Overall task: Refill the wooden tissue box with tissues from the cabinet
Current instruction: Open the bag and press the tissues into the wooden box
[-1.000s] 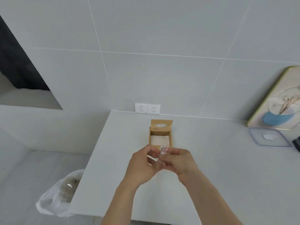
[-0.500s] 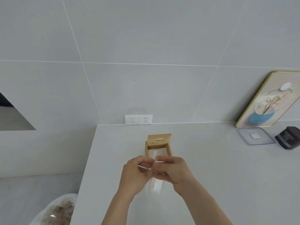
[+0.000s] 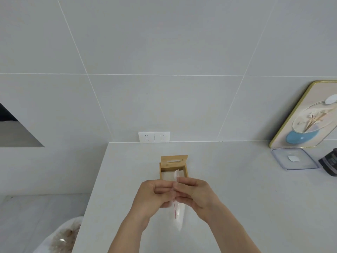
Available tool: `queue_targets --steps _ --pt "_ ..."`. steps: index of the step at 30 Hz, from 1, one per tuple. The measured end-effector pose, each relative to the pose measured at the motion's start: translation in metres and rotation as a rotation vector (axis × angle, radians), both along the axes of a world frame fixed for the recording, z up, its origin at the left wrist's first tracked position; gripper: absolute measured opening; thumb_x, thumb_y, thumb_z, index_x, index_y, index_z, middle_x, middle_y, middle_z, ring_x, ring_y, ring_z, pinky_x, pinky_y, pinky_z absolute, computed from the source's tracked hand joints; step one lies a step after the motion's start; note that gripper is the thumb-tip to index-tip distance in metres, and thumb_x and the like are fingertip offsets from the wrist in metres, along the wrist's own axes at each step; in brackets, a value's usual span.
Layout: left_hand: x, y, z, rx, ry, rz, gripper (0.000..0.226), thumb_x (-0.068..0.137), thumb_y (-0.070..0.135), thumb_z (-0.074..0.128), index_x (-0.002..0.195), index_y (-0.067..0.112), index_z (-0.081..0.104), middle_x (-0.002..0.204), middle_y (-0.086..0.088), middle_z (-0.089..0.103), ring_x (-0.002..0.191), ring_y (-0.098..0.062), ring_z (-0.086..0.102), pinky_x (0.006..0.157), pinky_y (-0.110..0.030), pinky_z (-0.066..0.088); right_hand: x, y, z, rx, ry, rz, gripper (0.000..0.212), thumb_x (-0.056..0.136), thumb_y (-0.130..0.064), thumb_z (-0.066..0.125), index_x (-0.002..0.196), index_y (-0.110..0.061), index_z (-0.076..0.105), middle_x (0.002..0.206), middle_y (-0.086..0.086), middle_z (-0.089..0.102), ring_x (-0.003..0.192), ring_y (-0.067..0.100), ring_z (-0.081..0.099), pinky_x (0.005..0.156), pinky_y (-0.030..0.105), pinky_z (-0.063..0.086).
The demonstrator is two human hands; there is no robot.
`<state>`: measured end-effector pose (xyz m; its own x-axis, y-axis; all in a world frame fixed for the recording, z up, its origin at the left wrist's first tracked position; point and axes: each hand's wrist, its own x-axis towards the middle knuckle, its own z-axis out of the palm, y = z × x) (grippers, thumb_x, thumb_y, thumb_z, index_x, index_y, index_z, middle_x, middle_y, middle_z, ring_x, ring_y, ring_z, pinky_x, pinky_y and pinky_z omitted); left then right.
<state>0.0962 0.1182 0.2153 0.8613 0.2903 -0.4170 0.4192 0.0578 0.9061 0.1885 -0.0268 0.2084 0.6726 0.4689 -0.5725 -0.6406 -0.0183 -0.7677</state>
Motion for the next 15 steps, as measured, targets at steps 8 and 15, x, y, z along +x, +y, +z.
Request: queue_targets --steps 8,15 --pt "0.006 -0.014 -0.009 0.004 0.097 0.23 0.016 0.087 0.008 0.073 0.077 0.017 0.083 0.079 -0.008 0.082 0.075 -0.023 0.08 0.057 -0.022 0.058 0.005 -0.006 -0.002 -0.131 -0.192 0.074 0.028 0.074 -0.001 0.083 0.099 -0.001 0.071 0.069 0.013 0.075 0.061 0.021 0.069 0.061 0.027 0.058" --pt "0.002 -0.006 -0.013 0.12 0.095 0.486 0.014 0.083 0.007 0.071 0.079 0.017 0.079 0.069 -0.001 0.078 0.065 -0.019 0.075 0.061 -0.032 0.06 0.009 -0.01 0.004 -0.433 -0.476 0.111 0.021 0.076 -0.002 0.074 0.093 -0.014 0.073 0.056 0.0 0.066 0.047 0.011 0.059 0.053 0.022 0.051"
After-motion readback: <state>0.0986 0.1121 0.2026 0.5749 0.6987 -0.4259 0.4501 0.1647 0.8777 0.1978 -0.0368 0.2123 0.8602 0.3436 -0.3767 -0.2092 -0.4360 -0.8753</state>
